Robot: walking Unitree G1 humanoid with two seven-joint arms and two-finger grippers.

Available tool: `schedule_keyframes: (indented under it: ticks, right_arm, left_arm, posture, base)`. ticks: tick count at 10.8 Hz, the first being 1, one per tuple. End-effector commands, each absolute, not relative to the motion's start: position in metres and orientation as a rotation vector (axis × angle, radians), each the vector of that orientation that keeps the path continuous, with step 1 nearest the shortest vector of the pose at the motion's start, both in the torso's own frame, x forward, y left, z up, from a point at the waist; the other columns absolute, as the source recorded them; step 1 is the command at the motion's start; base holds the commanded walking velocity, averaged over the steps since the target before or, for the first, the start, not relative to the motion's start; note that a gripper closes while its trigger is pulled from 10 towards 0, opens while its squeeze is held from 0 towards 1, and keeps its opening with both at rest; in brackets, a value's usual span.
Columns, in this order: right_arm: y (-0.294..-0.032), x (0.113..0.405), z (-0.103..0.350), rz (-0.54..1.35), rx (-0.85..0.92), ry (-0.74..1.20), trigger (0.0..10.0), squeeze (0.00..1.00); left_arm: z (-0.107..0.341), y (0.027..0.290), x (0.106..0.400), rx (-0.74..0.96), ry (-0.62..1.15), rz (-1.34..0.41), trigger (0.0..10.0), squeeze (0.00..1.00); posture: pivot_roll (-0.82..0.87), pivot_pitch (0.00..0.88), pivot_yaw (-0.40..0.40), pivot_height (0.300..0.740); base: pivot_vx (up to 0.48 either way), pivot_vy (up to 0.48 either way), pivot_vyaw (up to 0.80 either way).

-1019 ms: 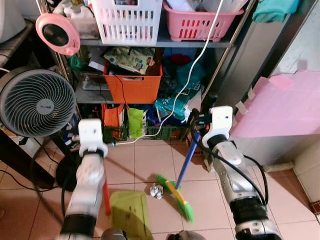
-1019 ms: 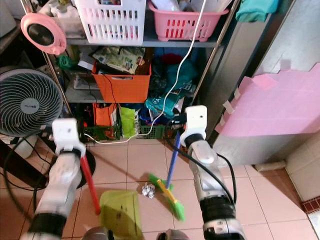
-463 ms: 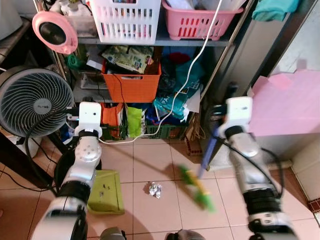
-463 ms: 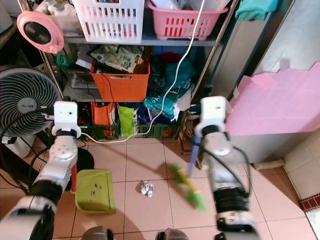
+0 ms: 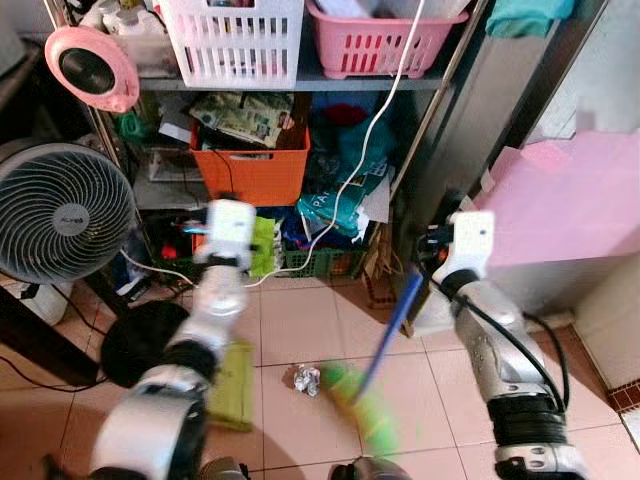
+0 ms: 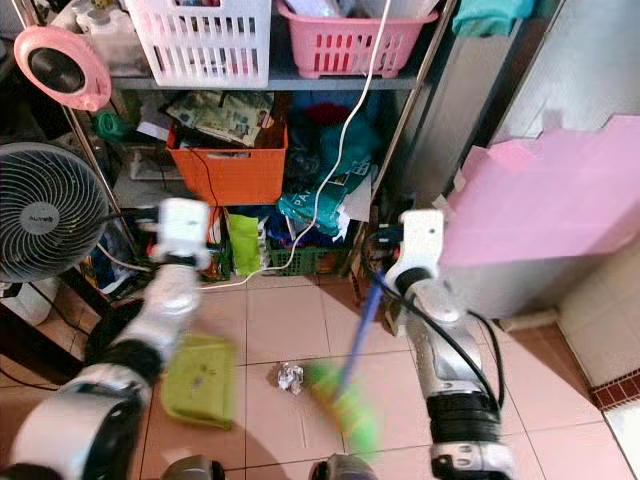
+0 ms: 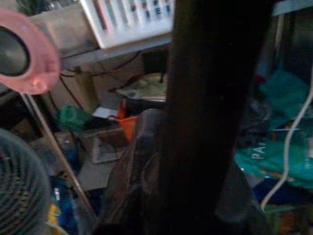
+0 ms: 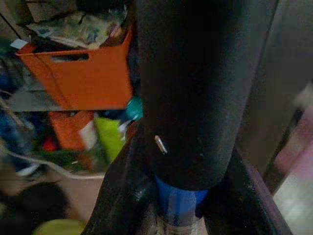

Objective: Sweep floor

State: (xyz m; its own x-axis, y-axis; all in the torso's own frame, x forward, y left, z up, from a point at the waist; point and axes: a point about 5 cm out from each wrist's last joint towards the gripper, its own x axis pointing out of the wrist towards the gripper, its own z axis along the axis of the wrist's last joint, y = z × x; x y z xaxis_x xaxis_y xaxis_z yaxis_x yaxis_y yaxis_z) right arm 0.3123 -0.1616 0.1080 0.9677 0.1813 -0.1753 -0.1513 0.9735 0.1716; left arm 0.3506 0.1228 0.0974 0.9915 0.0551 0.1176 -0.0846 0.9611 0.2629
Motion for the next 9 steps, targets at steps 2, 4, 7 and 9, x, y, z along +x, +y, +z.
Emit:
schedule_keyframes:
  ticks: [2, 4, 7, 9]
  right_arm:
    - [-0.162, 0.309, 0.105, 0.162, 0.279, 0.247, 10.0, 0.0]
    - [-0.154, 0.306, 0.108, 0.192, 0.363, 0.257, 10.0, 0.0]
    - [-0.163, 0.309, 0.115, 0.202, 0.274, 0.261, 10.0, 0.0]
    - [-0.163, 0.32, 0.136, 0.372, 0.237, 0.214, 10.0, 0.0]
  left_arm:
    - [0.102, 0.102, 0.353, 0.195, -0.108, 0.051, 10.0, 0.0]
    - [0.107, 0.09, 0.355, 0.182, -0.126, 0.058, 10.0, 0.0]
    - [0.119, 0.08, 0.359, 0.123, -0.17, 0.019, 10.0, 0.0]
    - [0.118, 0.082, 0.361, 0.152, -0.153, 0.032, 10.0, 0.0]
  posture:
    - [-0.21, 0.056, -0.044, 0.74]
    - [-0.21, 0.055, -0.039, 0.74]
    - [-0.2, 0.047, -0.03, 0.74]
    - [-0.2, 0.041, -0.027, 0.74]
  base:
    - [0.0, 0.0, 0.0]
    - [0.0, 0.0, 0.0]
    - [0.0, 0.0, 0.0]
    - [0.0, 0.0, 0.0]
